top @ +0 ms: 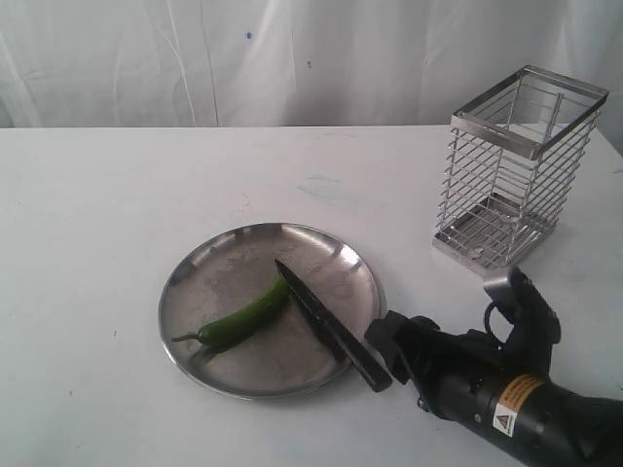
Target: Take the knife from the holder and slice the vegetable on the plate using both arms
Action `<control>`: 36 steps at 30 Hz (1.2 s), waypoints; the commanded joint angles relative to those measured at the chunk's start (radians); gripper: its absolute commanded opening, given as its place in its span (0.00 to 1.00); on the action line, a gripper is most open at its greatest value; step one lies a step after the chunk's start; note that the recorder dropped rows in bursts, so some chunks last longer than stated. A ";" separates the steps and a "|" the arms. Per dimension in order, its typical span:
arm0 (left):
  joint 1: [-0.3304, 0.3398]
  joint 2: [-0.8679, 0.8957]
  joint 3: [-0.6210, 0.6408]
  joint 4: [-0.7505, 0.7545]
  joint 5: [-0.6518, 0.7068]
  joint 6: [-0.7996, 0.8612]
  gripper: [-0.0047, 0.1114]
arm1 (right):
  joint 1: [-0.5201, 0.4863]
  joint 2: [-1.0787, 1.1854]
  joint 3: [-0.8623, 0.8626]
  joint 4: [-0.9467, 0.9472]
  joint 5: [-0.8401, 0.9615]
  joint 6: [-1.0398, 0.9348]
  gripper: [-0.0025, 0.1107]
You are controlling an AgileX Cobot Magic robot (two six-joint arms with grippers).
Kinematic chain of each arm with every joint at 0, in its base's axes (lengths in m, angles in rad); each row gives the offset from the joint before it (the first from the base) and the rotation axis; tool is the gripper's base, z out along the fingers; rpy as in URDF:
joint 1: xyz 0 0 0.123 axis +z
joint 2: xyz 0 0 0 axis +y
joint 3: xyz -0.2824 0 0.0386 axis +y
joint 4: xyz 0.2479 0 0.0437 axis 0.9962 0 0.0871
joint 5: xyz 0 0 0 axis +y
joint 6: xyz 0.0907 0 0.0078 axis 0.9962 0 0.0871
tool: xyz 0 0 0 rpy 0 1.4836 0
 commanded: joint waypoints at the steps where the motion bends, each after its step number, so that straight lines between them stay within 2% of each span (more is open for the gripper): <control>1: 0.001 -0.003 0.002 -0.011 -0.004 0.001 0.04 | -0.003 -0.116 0.000 -0.054 0.101 -0.109 0.42; 6: 0.001 -0.003 0.002 -0.011 -0.004 0.001 0.04 | -0.003 -0.298 0.000 -0.054 0.358 -0.226 0.35; 16: 0.001 -0.003 0.002 -0.011 -0.004 0.001 0.04 | -0.003 -0.659 -0.052 -0.054 0.920 -0.547 0.04; 23: 0.001 -0.003 0.002 -0.011 -0.004 0.001 0.04 | -0.003 -0.705 -0.228 -0.054 1.500 -0.726 0.02; 28: 0.001 -0.003 0.002 -0.011 -0.004 0.001 0.04 | -0.003 -0.705 -0.303 -0.001 1.611 -0.876 0.02; 34: 0.001 -0.003 0.002 -0.011 -0.004 0.001 0.04 | -0.014 -0.659 -0.374 -0.018 1.622 -0.888 0.02; 36: 0.001 -0.003 0.002 -0.011 -0.004 0.001 0.04 | -0.038 -0.613 -0.414 0.022 1.650 -0.953 0.02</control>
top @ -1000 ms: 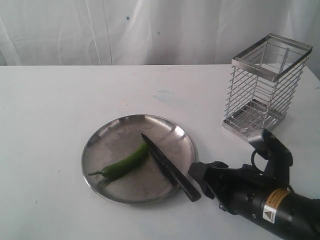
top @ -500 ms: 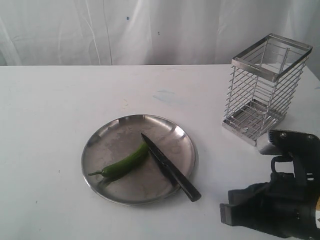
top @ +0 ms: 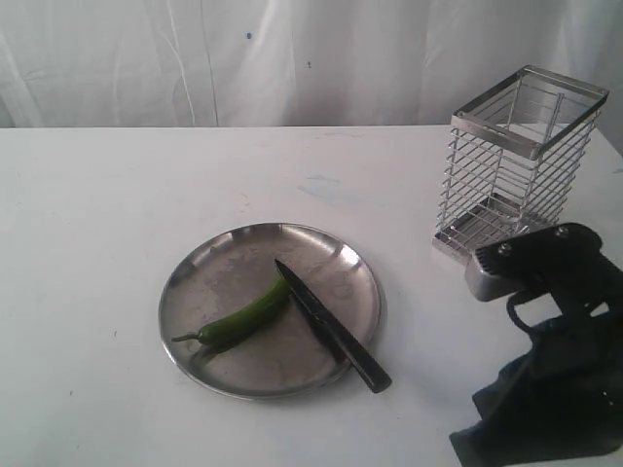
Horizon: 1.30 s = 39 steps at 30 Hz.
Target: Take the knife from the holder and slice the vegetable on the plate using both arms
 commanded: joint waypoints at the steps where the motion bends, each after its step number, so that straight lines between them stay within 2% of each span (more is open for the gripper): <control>1: 0.001 -0.003 0.002 -0.011 -0.004 0.001 0.04 | -0.048 0.095 -0.087 0.071 0.064 -0.121 0.02; 4: 0.001 -0.003 0.002 -0.011 -0.004 0.001 0.04 | -0.115 0.187 -0.154 0.180 0.101 -0.206 0.02; 7: 0.001 -0.003 0.002 -0.011 -0.004 0.001 0.04 | -0.205 0.240 -0.203 0.256 0.029 -0.211 0.02; 9: 0.001 -0.003 0.002 -0.011 -0.004 0.001 0.04 | -0.283 0.270 -0.238 0.345 0.028 -0.285 0.02; 11: 0.001 -0.003 0.002 -0.011 -0.004 0.001 0.04 | -0.369 0.317 -0.278 0.478 0.125 -0.451 0.02; 15: 0.001 -0.003 0.002 -0.011 -0.004 0.001 0.04 | -0.528 0.460 -0.337 0.757 0.455 -0.750 0.02; 17: 0.001 -0.003 0.002 -0.011 -0.004 0.001 0.04 | -0.575 0.534 -0.351 0.881 0.475 -0.857 0.02; 19: 0.001 -0.003 0.002 -0.011 -0.004 0.001 0.04 | -0.590 0.588 -0.361 0.948 0.475 -0.973 0.02; 22: 0.001 -0.003 0.002 -0.011 -0.004 0.001 0.04 | -0.593 0.647 -0.360 0.950 0.475 -1.066 0.02; 29: 0.001 -0.003 0.002 -0.011 -0.004 0.001 0.04 | -0.593 0.742 -0.360 0.898 0.308 -1.076 0.02; 34: 0.001 -0.003 0.002 -0.011 -0.004 0.001 0.04 | -0.593 0.794 -0.360 0.898 0.310 -1.084 0.02; 36: 0.001 -0.003 0.002 -0.011 -0.004 0.001 0.04 | -0.589 0.815 -0.358 0.897 0.331 -1.100 0.05; 39: 0.001 -0.003 0.002 -0.011 -0.004 0.001 0.04 | -0.577 0.838 -0.358 0.908 0.350 -1.107 0.16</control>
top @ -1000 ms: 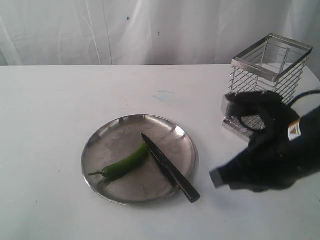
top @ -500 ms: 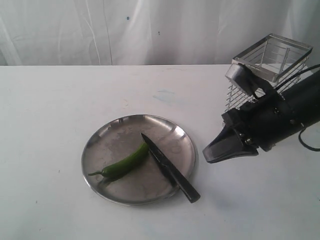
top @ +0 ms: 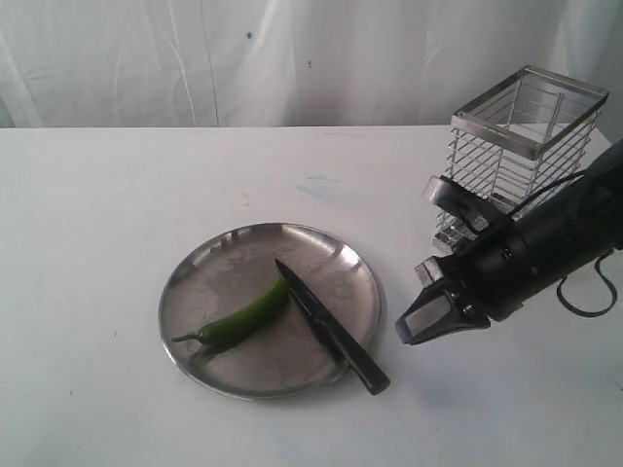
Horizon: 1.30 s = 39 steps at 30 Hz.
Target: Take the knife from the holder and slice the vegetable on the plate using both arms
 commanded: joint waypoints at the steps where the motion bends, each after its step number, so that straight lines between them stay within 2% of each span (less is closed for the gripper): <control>1: 0.001 -0.003 0.002 -0.011 -0.004 0.001 0.04 | 0.013 0.033 -0.004 0.015 0.030 -0.024 0.21; 6: 0.001 -0.003 0.002 -0.011 -0.004 0.001 0.04 | 0.047 0.075 -0.004 0.022 0.009 -0.028 0.48; 9: 0.001 -0.003 0.002 -0.011 -0.004 0.001 0.04 | 0.052 0.101 -0.004 0.022 -0.024 -0.030 0.56; 29: 0.001 -0.003 0.002 -0.011 -0.004 0.001 0.04 | 0.052 0.189 -0.004 0.143 0.007 -0.114 0.56; 35: 0.001 -0.003 0.002 -0.011 -0.004 0.001 0.04 | 0.121 0.216 -0.006 0.150 0.000 -0.122 0.56; 39: 0.001 -0.003 0.002 -0.011 -0.004 0.001 0.04 | 0.131 0.220 -0.010 0.150 -0.015 -0.124 0.56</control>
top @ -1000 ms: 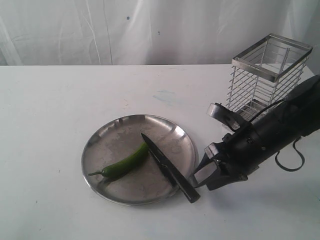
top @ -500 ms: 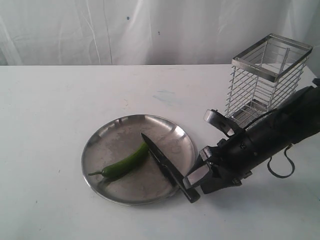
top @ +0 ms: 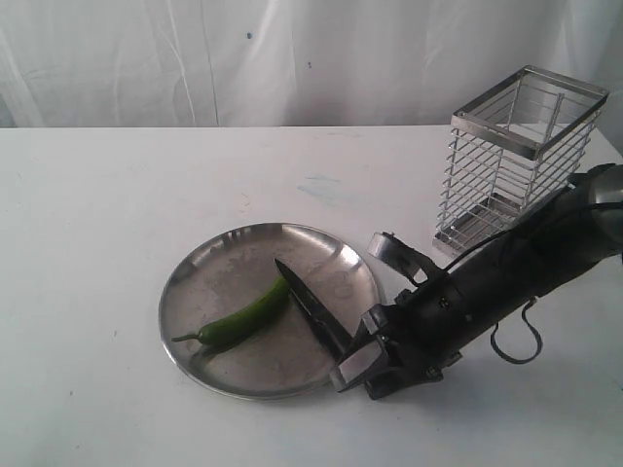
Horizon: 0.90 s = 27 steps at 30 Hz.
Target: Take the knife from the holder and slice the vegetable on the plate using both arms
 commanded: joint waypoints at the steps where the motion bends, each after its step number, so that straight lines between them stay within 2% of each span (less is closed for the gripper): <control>1: 0.001 -0.003 0.002 -0.011 -0.004 0.001 0.04 | 0.004 0.000 -0.008 0.003 -0.014 -0.020 0.56; 8: 0.001 -0.003 0.002 -0.011 -0.004 0.001 0.04 | 0.004 0.000 -0.008 0.005 -0.047 -0.020 0.54; 10: 0.001 -0.003 0.002 -0.011 -0.004 0.001 0.04 | 0.004 0.000 -0.008 0.005 -0.069 -0.010 0.49; 16: 0.001 -0.003 0.002 -0.011 -0.004 0.001 0.04 | 0.004 0.000 -0.008 -0.012 -0.106 0.097 0.23; 22: 0.001 -0.003 0.002 -0.011 -0.004 0.001 0.04 | 0.004 0.000 -0.008 -0.012 -0.106 0.136 0.04; 27: 0.001 -0.003 0.002 -0.011 -0.004 0.001 0.04 | 0.004 -0.002 -0.008 -0.012 -0.071 0.136 0.02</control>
